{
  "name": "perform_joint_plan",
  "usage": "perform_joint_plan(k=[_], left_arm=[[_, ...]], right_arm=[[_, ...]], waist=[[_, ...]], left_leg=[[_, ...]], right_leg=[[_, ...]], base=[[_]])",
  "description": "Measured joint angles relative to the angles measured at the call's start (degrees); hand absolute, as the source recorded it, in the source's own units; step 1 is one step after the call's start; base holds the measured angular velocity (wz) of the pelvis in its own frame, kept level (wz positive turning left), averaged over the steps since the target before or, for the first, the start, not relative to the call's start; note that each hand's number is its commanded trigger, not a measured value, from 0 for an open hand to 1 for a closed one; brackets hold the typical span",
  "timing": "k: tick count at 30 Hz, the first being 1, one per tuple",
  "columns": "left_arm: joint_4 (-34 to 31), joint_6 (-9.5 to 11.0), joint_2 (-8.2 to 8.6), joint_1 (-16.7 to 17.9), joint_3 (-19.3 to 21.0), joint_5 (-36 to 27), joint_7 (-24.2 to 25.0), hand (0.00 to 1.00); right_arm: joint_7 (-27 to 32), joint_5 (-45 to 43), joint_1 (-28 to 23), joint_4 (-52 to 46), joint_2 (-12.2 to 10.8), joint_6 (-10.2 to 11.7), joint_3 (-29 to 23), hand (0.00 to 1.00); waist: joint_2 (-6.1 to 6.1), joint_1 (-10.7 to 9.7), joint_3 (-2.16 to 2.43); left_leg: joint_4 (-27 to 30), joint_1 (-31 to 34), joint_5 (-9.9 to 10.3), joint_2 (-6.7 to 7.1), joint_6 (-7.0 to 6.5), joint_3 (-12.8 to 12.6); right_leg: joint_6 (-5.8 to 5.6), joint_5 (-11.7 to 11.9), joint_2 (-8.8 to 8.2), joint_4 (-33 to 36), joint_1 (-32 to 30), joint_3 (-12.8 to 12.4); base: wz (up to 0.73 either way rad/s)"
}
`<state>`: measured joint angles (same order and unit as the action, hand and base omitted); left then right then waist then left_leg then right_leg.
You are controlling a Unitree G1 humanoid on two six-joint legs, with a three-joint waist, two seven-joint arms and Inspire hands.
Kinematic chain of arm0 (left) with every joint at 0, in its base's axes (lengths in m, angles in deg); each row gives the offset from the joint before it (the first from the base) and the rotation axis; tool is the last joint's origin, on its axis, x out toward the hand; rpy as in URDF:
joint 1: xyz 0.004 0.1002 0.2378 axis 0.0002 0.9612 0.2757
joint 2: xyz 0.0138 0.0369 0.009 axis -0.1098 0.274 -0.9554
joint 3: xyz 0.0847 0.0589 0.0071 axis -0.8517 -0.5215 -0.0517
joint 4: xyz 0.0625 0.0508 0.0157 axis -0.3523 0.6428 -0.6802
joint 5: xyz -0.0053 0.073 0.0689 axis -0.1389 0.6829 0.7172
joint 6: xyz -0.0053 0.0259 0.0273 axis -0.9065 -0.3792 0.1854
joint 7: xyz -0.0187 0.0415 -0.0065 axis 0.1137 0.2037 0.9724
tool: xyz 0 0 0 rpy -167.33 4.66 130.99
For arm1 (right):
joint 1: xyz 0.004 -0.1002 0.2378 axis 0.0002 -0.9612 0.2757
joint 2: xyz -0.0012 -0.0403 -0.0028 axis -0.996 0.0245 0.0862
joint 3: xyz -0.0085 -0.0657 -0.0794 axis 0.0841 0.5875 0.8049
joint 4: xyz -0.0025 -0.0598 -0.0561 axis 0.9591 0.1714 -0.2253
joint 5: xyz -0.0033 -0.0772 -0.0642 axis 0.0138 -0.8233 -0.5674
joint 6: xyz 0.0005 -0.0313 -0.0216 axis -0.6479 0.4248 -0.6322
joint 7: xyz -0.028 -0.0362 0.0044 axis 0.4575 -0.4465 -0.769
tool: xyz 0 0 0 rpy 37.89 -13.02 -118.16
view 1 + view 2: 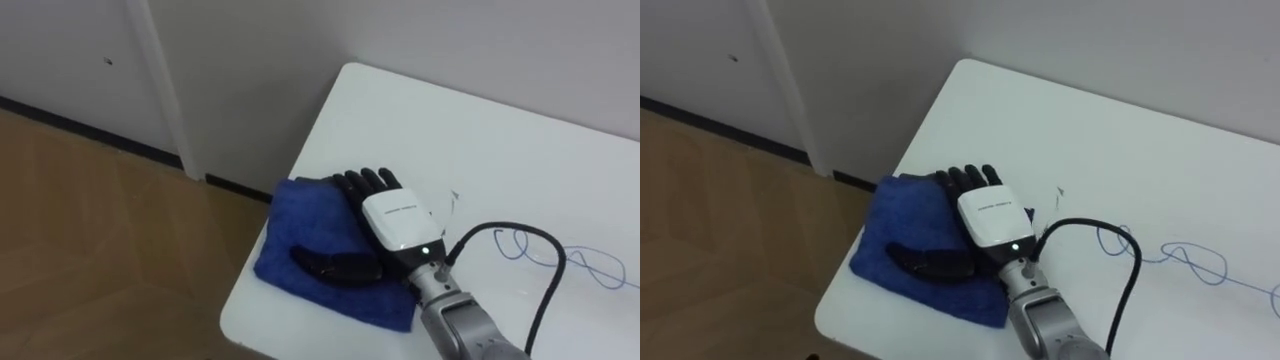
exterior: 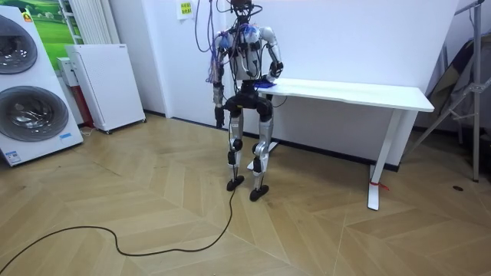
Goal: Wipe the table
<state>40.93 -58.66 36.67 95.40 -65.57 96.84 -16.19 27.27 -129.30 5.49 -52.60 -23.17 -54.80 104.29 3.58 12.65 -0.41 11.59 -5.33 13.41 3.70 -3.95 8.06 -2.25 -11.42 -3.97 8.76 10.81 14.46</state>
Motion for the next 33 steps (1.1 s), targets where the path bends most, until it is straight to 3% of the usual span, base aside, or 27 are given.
perform_joint_plan(k=[4,5,7,8,9,10,11,14,21,26,33], left_arm=[[-0.14,-0.2,0.06,0.05,-0.02,0.02,-0.14,0.0],[-0.13,-0.2,0.12,0.06,-0.05,-0.02,-0.22,0.0],[0.01,-0.17,0.06,-0.09,0.03,-0.02,-0.52,0.0],[0.0,-0.15,0.31,-0.19,0.05,0.0,-0.54,0.0],[-0.03,-0.07,0.44,-0.21,0.05,0.01,-0.54,0.0],[-0.05,-0.03,0.64,-0.39,-0.01,0.11,-0.51,0.0],[-0.05,0.07,0.6,-0.41,0.0,0.61,-0.48,0.0],[-0.03,0.14,0.81,-0.47,0.67,2.34,-0.45,0.0],[-0.05,0.4,2.13,-1.62,1.5,2.28,-0.28,0.0],[-0.05,1.09,2.68,-2.13,2.38,2.27,-0.6,0.0],[-0.23,1.08,2.82,-2.12,4.0,2.23,-0.62,0.0]], right_arm=[[-1.85,1.0,-0.66,0.37,-1.1,-0.17,-0.2,0.0],[-1.82,1.0,-1.1,0.36,-1.21,-0.11,-0.2,0.0],[-1.79,1.01,-1.68,0.35,-1.57,0.13,-0.24,0.0],[-1.51,0.88,-1.8,0.33,-1.61,0.38,-0.25,0.05],[-1.34,0.86,-1.86,0.35,-1.61,0.57,-0.27,0.52],[-0.65,0.85,-1.92,0.81,-1.62,0.71,-0.33,0.67],[0.07,0.83,-2.24,1.38,-1.73,0.91,-0.35,1.0],[1.69,0.04,-2.11,1.44,-1.91,1.59,-0.43,1.0],[6.3,0.05,-1.06,0.96,-2.24,2.86,-0.88,1.0],[6.75,2.23,-2.12,-0.32,-3.54,5.05,-0.76,1.0],[6.33,4.69,-2.25,-0.55,-3.74,4.9,-1.39,1.0]], waist=[[-0.4,-0.36,0.15],[-0.82,-0.53,0.0],[-0.5,-1.07,0.2],[-0.55,-1.29,0.21],[-0.7,-1.32,0.2],[-1.38,-1.44,-0.21],[-1.53,-1.52,-0.16],[-0.72,-1.61,0.06],[-0.78,-1.65,0.1],[-0.77,-1.82,0.09],[-0.74,-2.06,0.06]], left_leg=[[-0.09,-0.75,0.0,-0.18,0.0,0.37],[-0.23,-1.46,0.0,-0.37,0.0,1.68],[-0.26,-1.47,0.0,-0.04,0.01,2.02],[-0.61,-1.4,0.0,0.06,0.02,1.64],[-0.88,-1.5,0.0,-0.04,0.02,1.67],[-1.11,-2.12,-0.03,-0.4,0.02,2.43],[-0.97,-2.24,-0.03,-0.58,0.02,2.82],[-1.35,-2.1,-0.01,0.13,0.04,1.24],[-1.47,-2.48,-0.02,0.15,0.04,0.0],[-2.07,-3.22,-0.02,0.05,0.03,-0.03],[-2.09,-2.98,-0.02,0.19,0.02,-0.18]], right_leg=[[-0.04,-0.03,0.11,0.61,0.21,-0.08],[-0.47,-0.33,0.15,1.82,0.07,-0.21],[-0.66,-0.39,0.02,0.81,1.02,-0.35],[-0.64,-0.37,-0.01,0.3,1.29,-0.28],[-0.65,-0.37,0.06,0.51,1.2,-0.14],[-0.71,-0.47,0.25,2.0,0.47,-0.15],[-0.78,-0.57,0.33,2.27,0.33,-0.53],[-0.69,-0.46,0.09,-0.8,2.2,-1.81],[-0.69,-0.46,0.03,-1.07,2.3,-1.74],[-0.7,-0.46,0.06,-1.12,2.46,-1.84],[-0.69,-0.46,-0.11,-1.11,2.32,-1.68]], base=[[0.01],[0.06],[0.07],[0.0],[0.0],[0.0],[0.03],[-0.04],[-0.03],[-0.04],[0.0]])
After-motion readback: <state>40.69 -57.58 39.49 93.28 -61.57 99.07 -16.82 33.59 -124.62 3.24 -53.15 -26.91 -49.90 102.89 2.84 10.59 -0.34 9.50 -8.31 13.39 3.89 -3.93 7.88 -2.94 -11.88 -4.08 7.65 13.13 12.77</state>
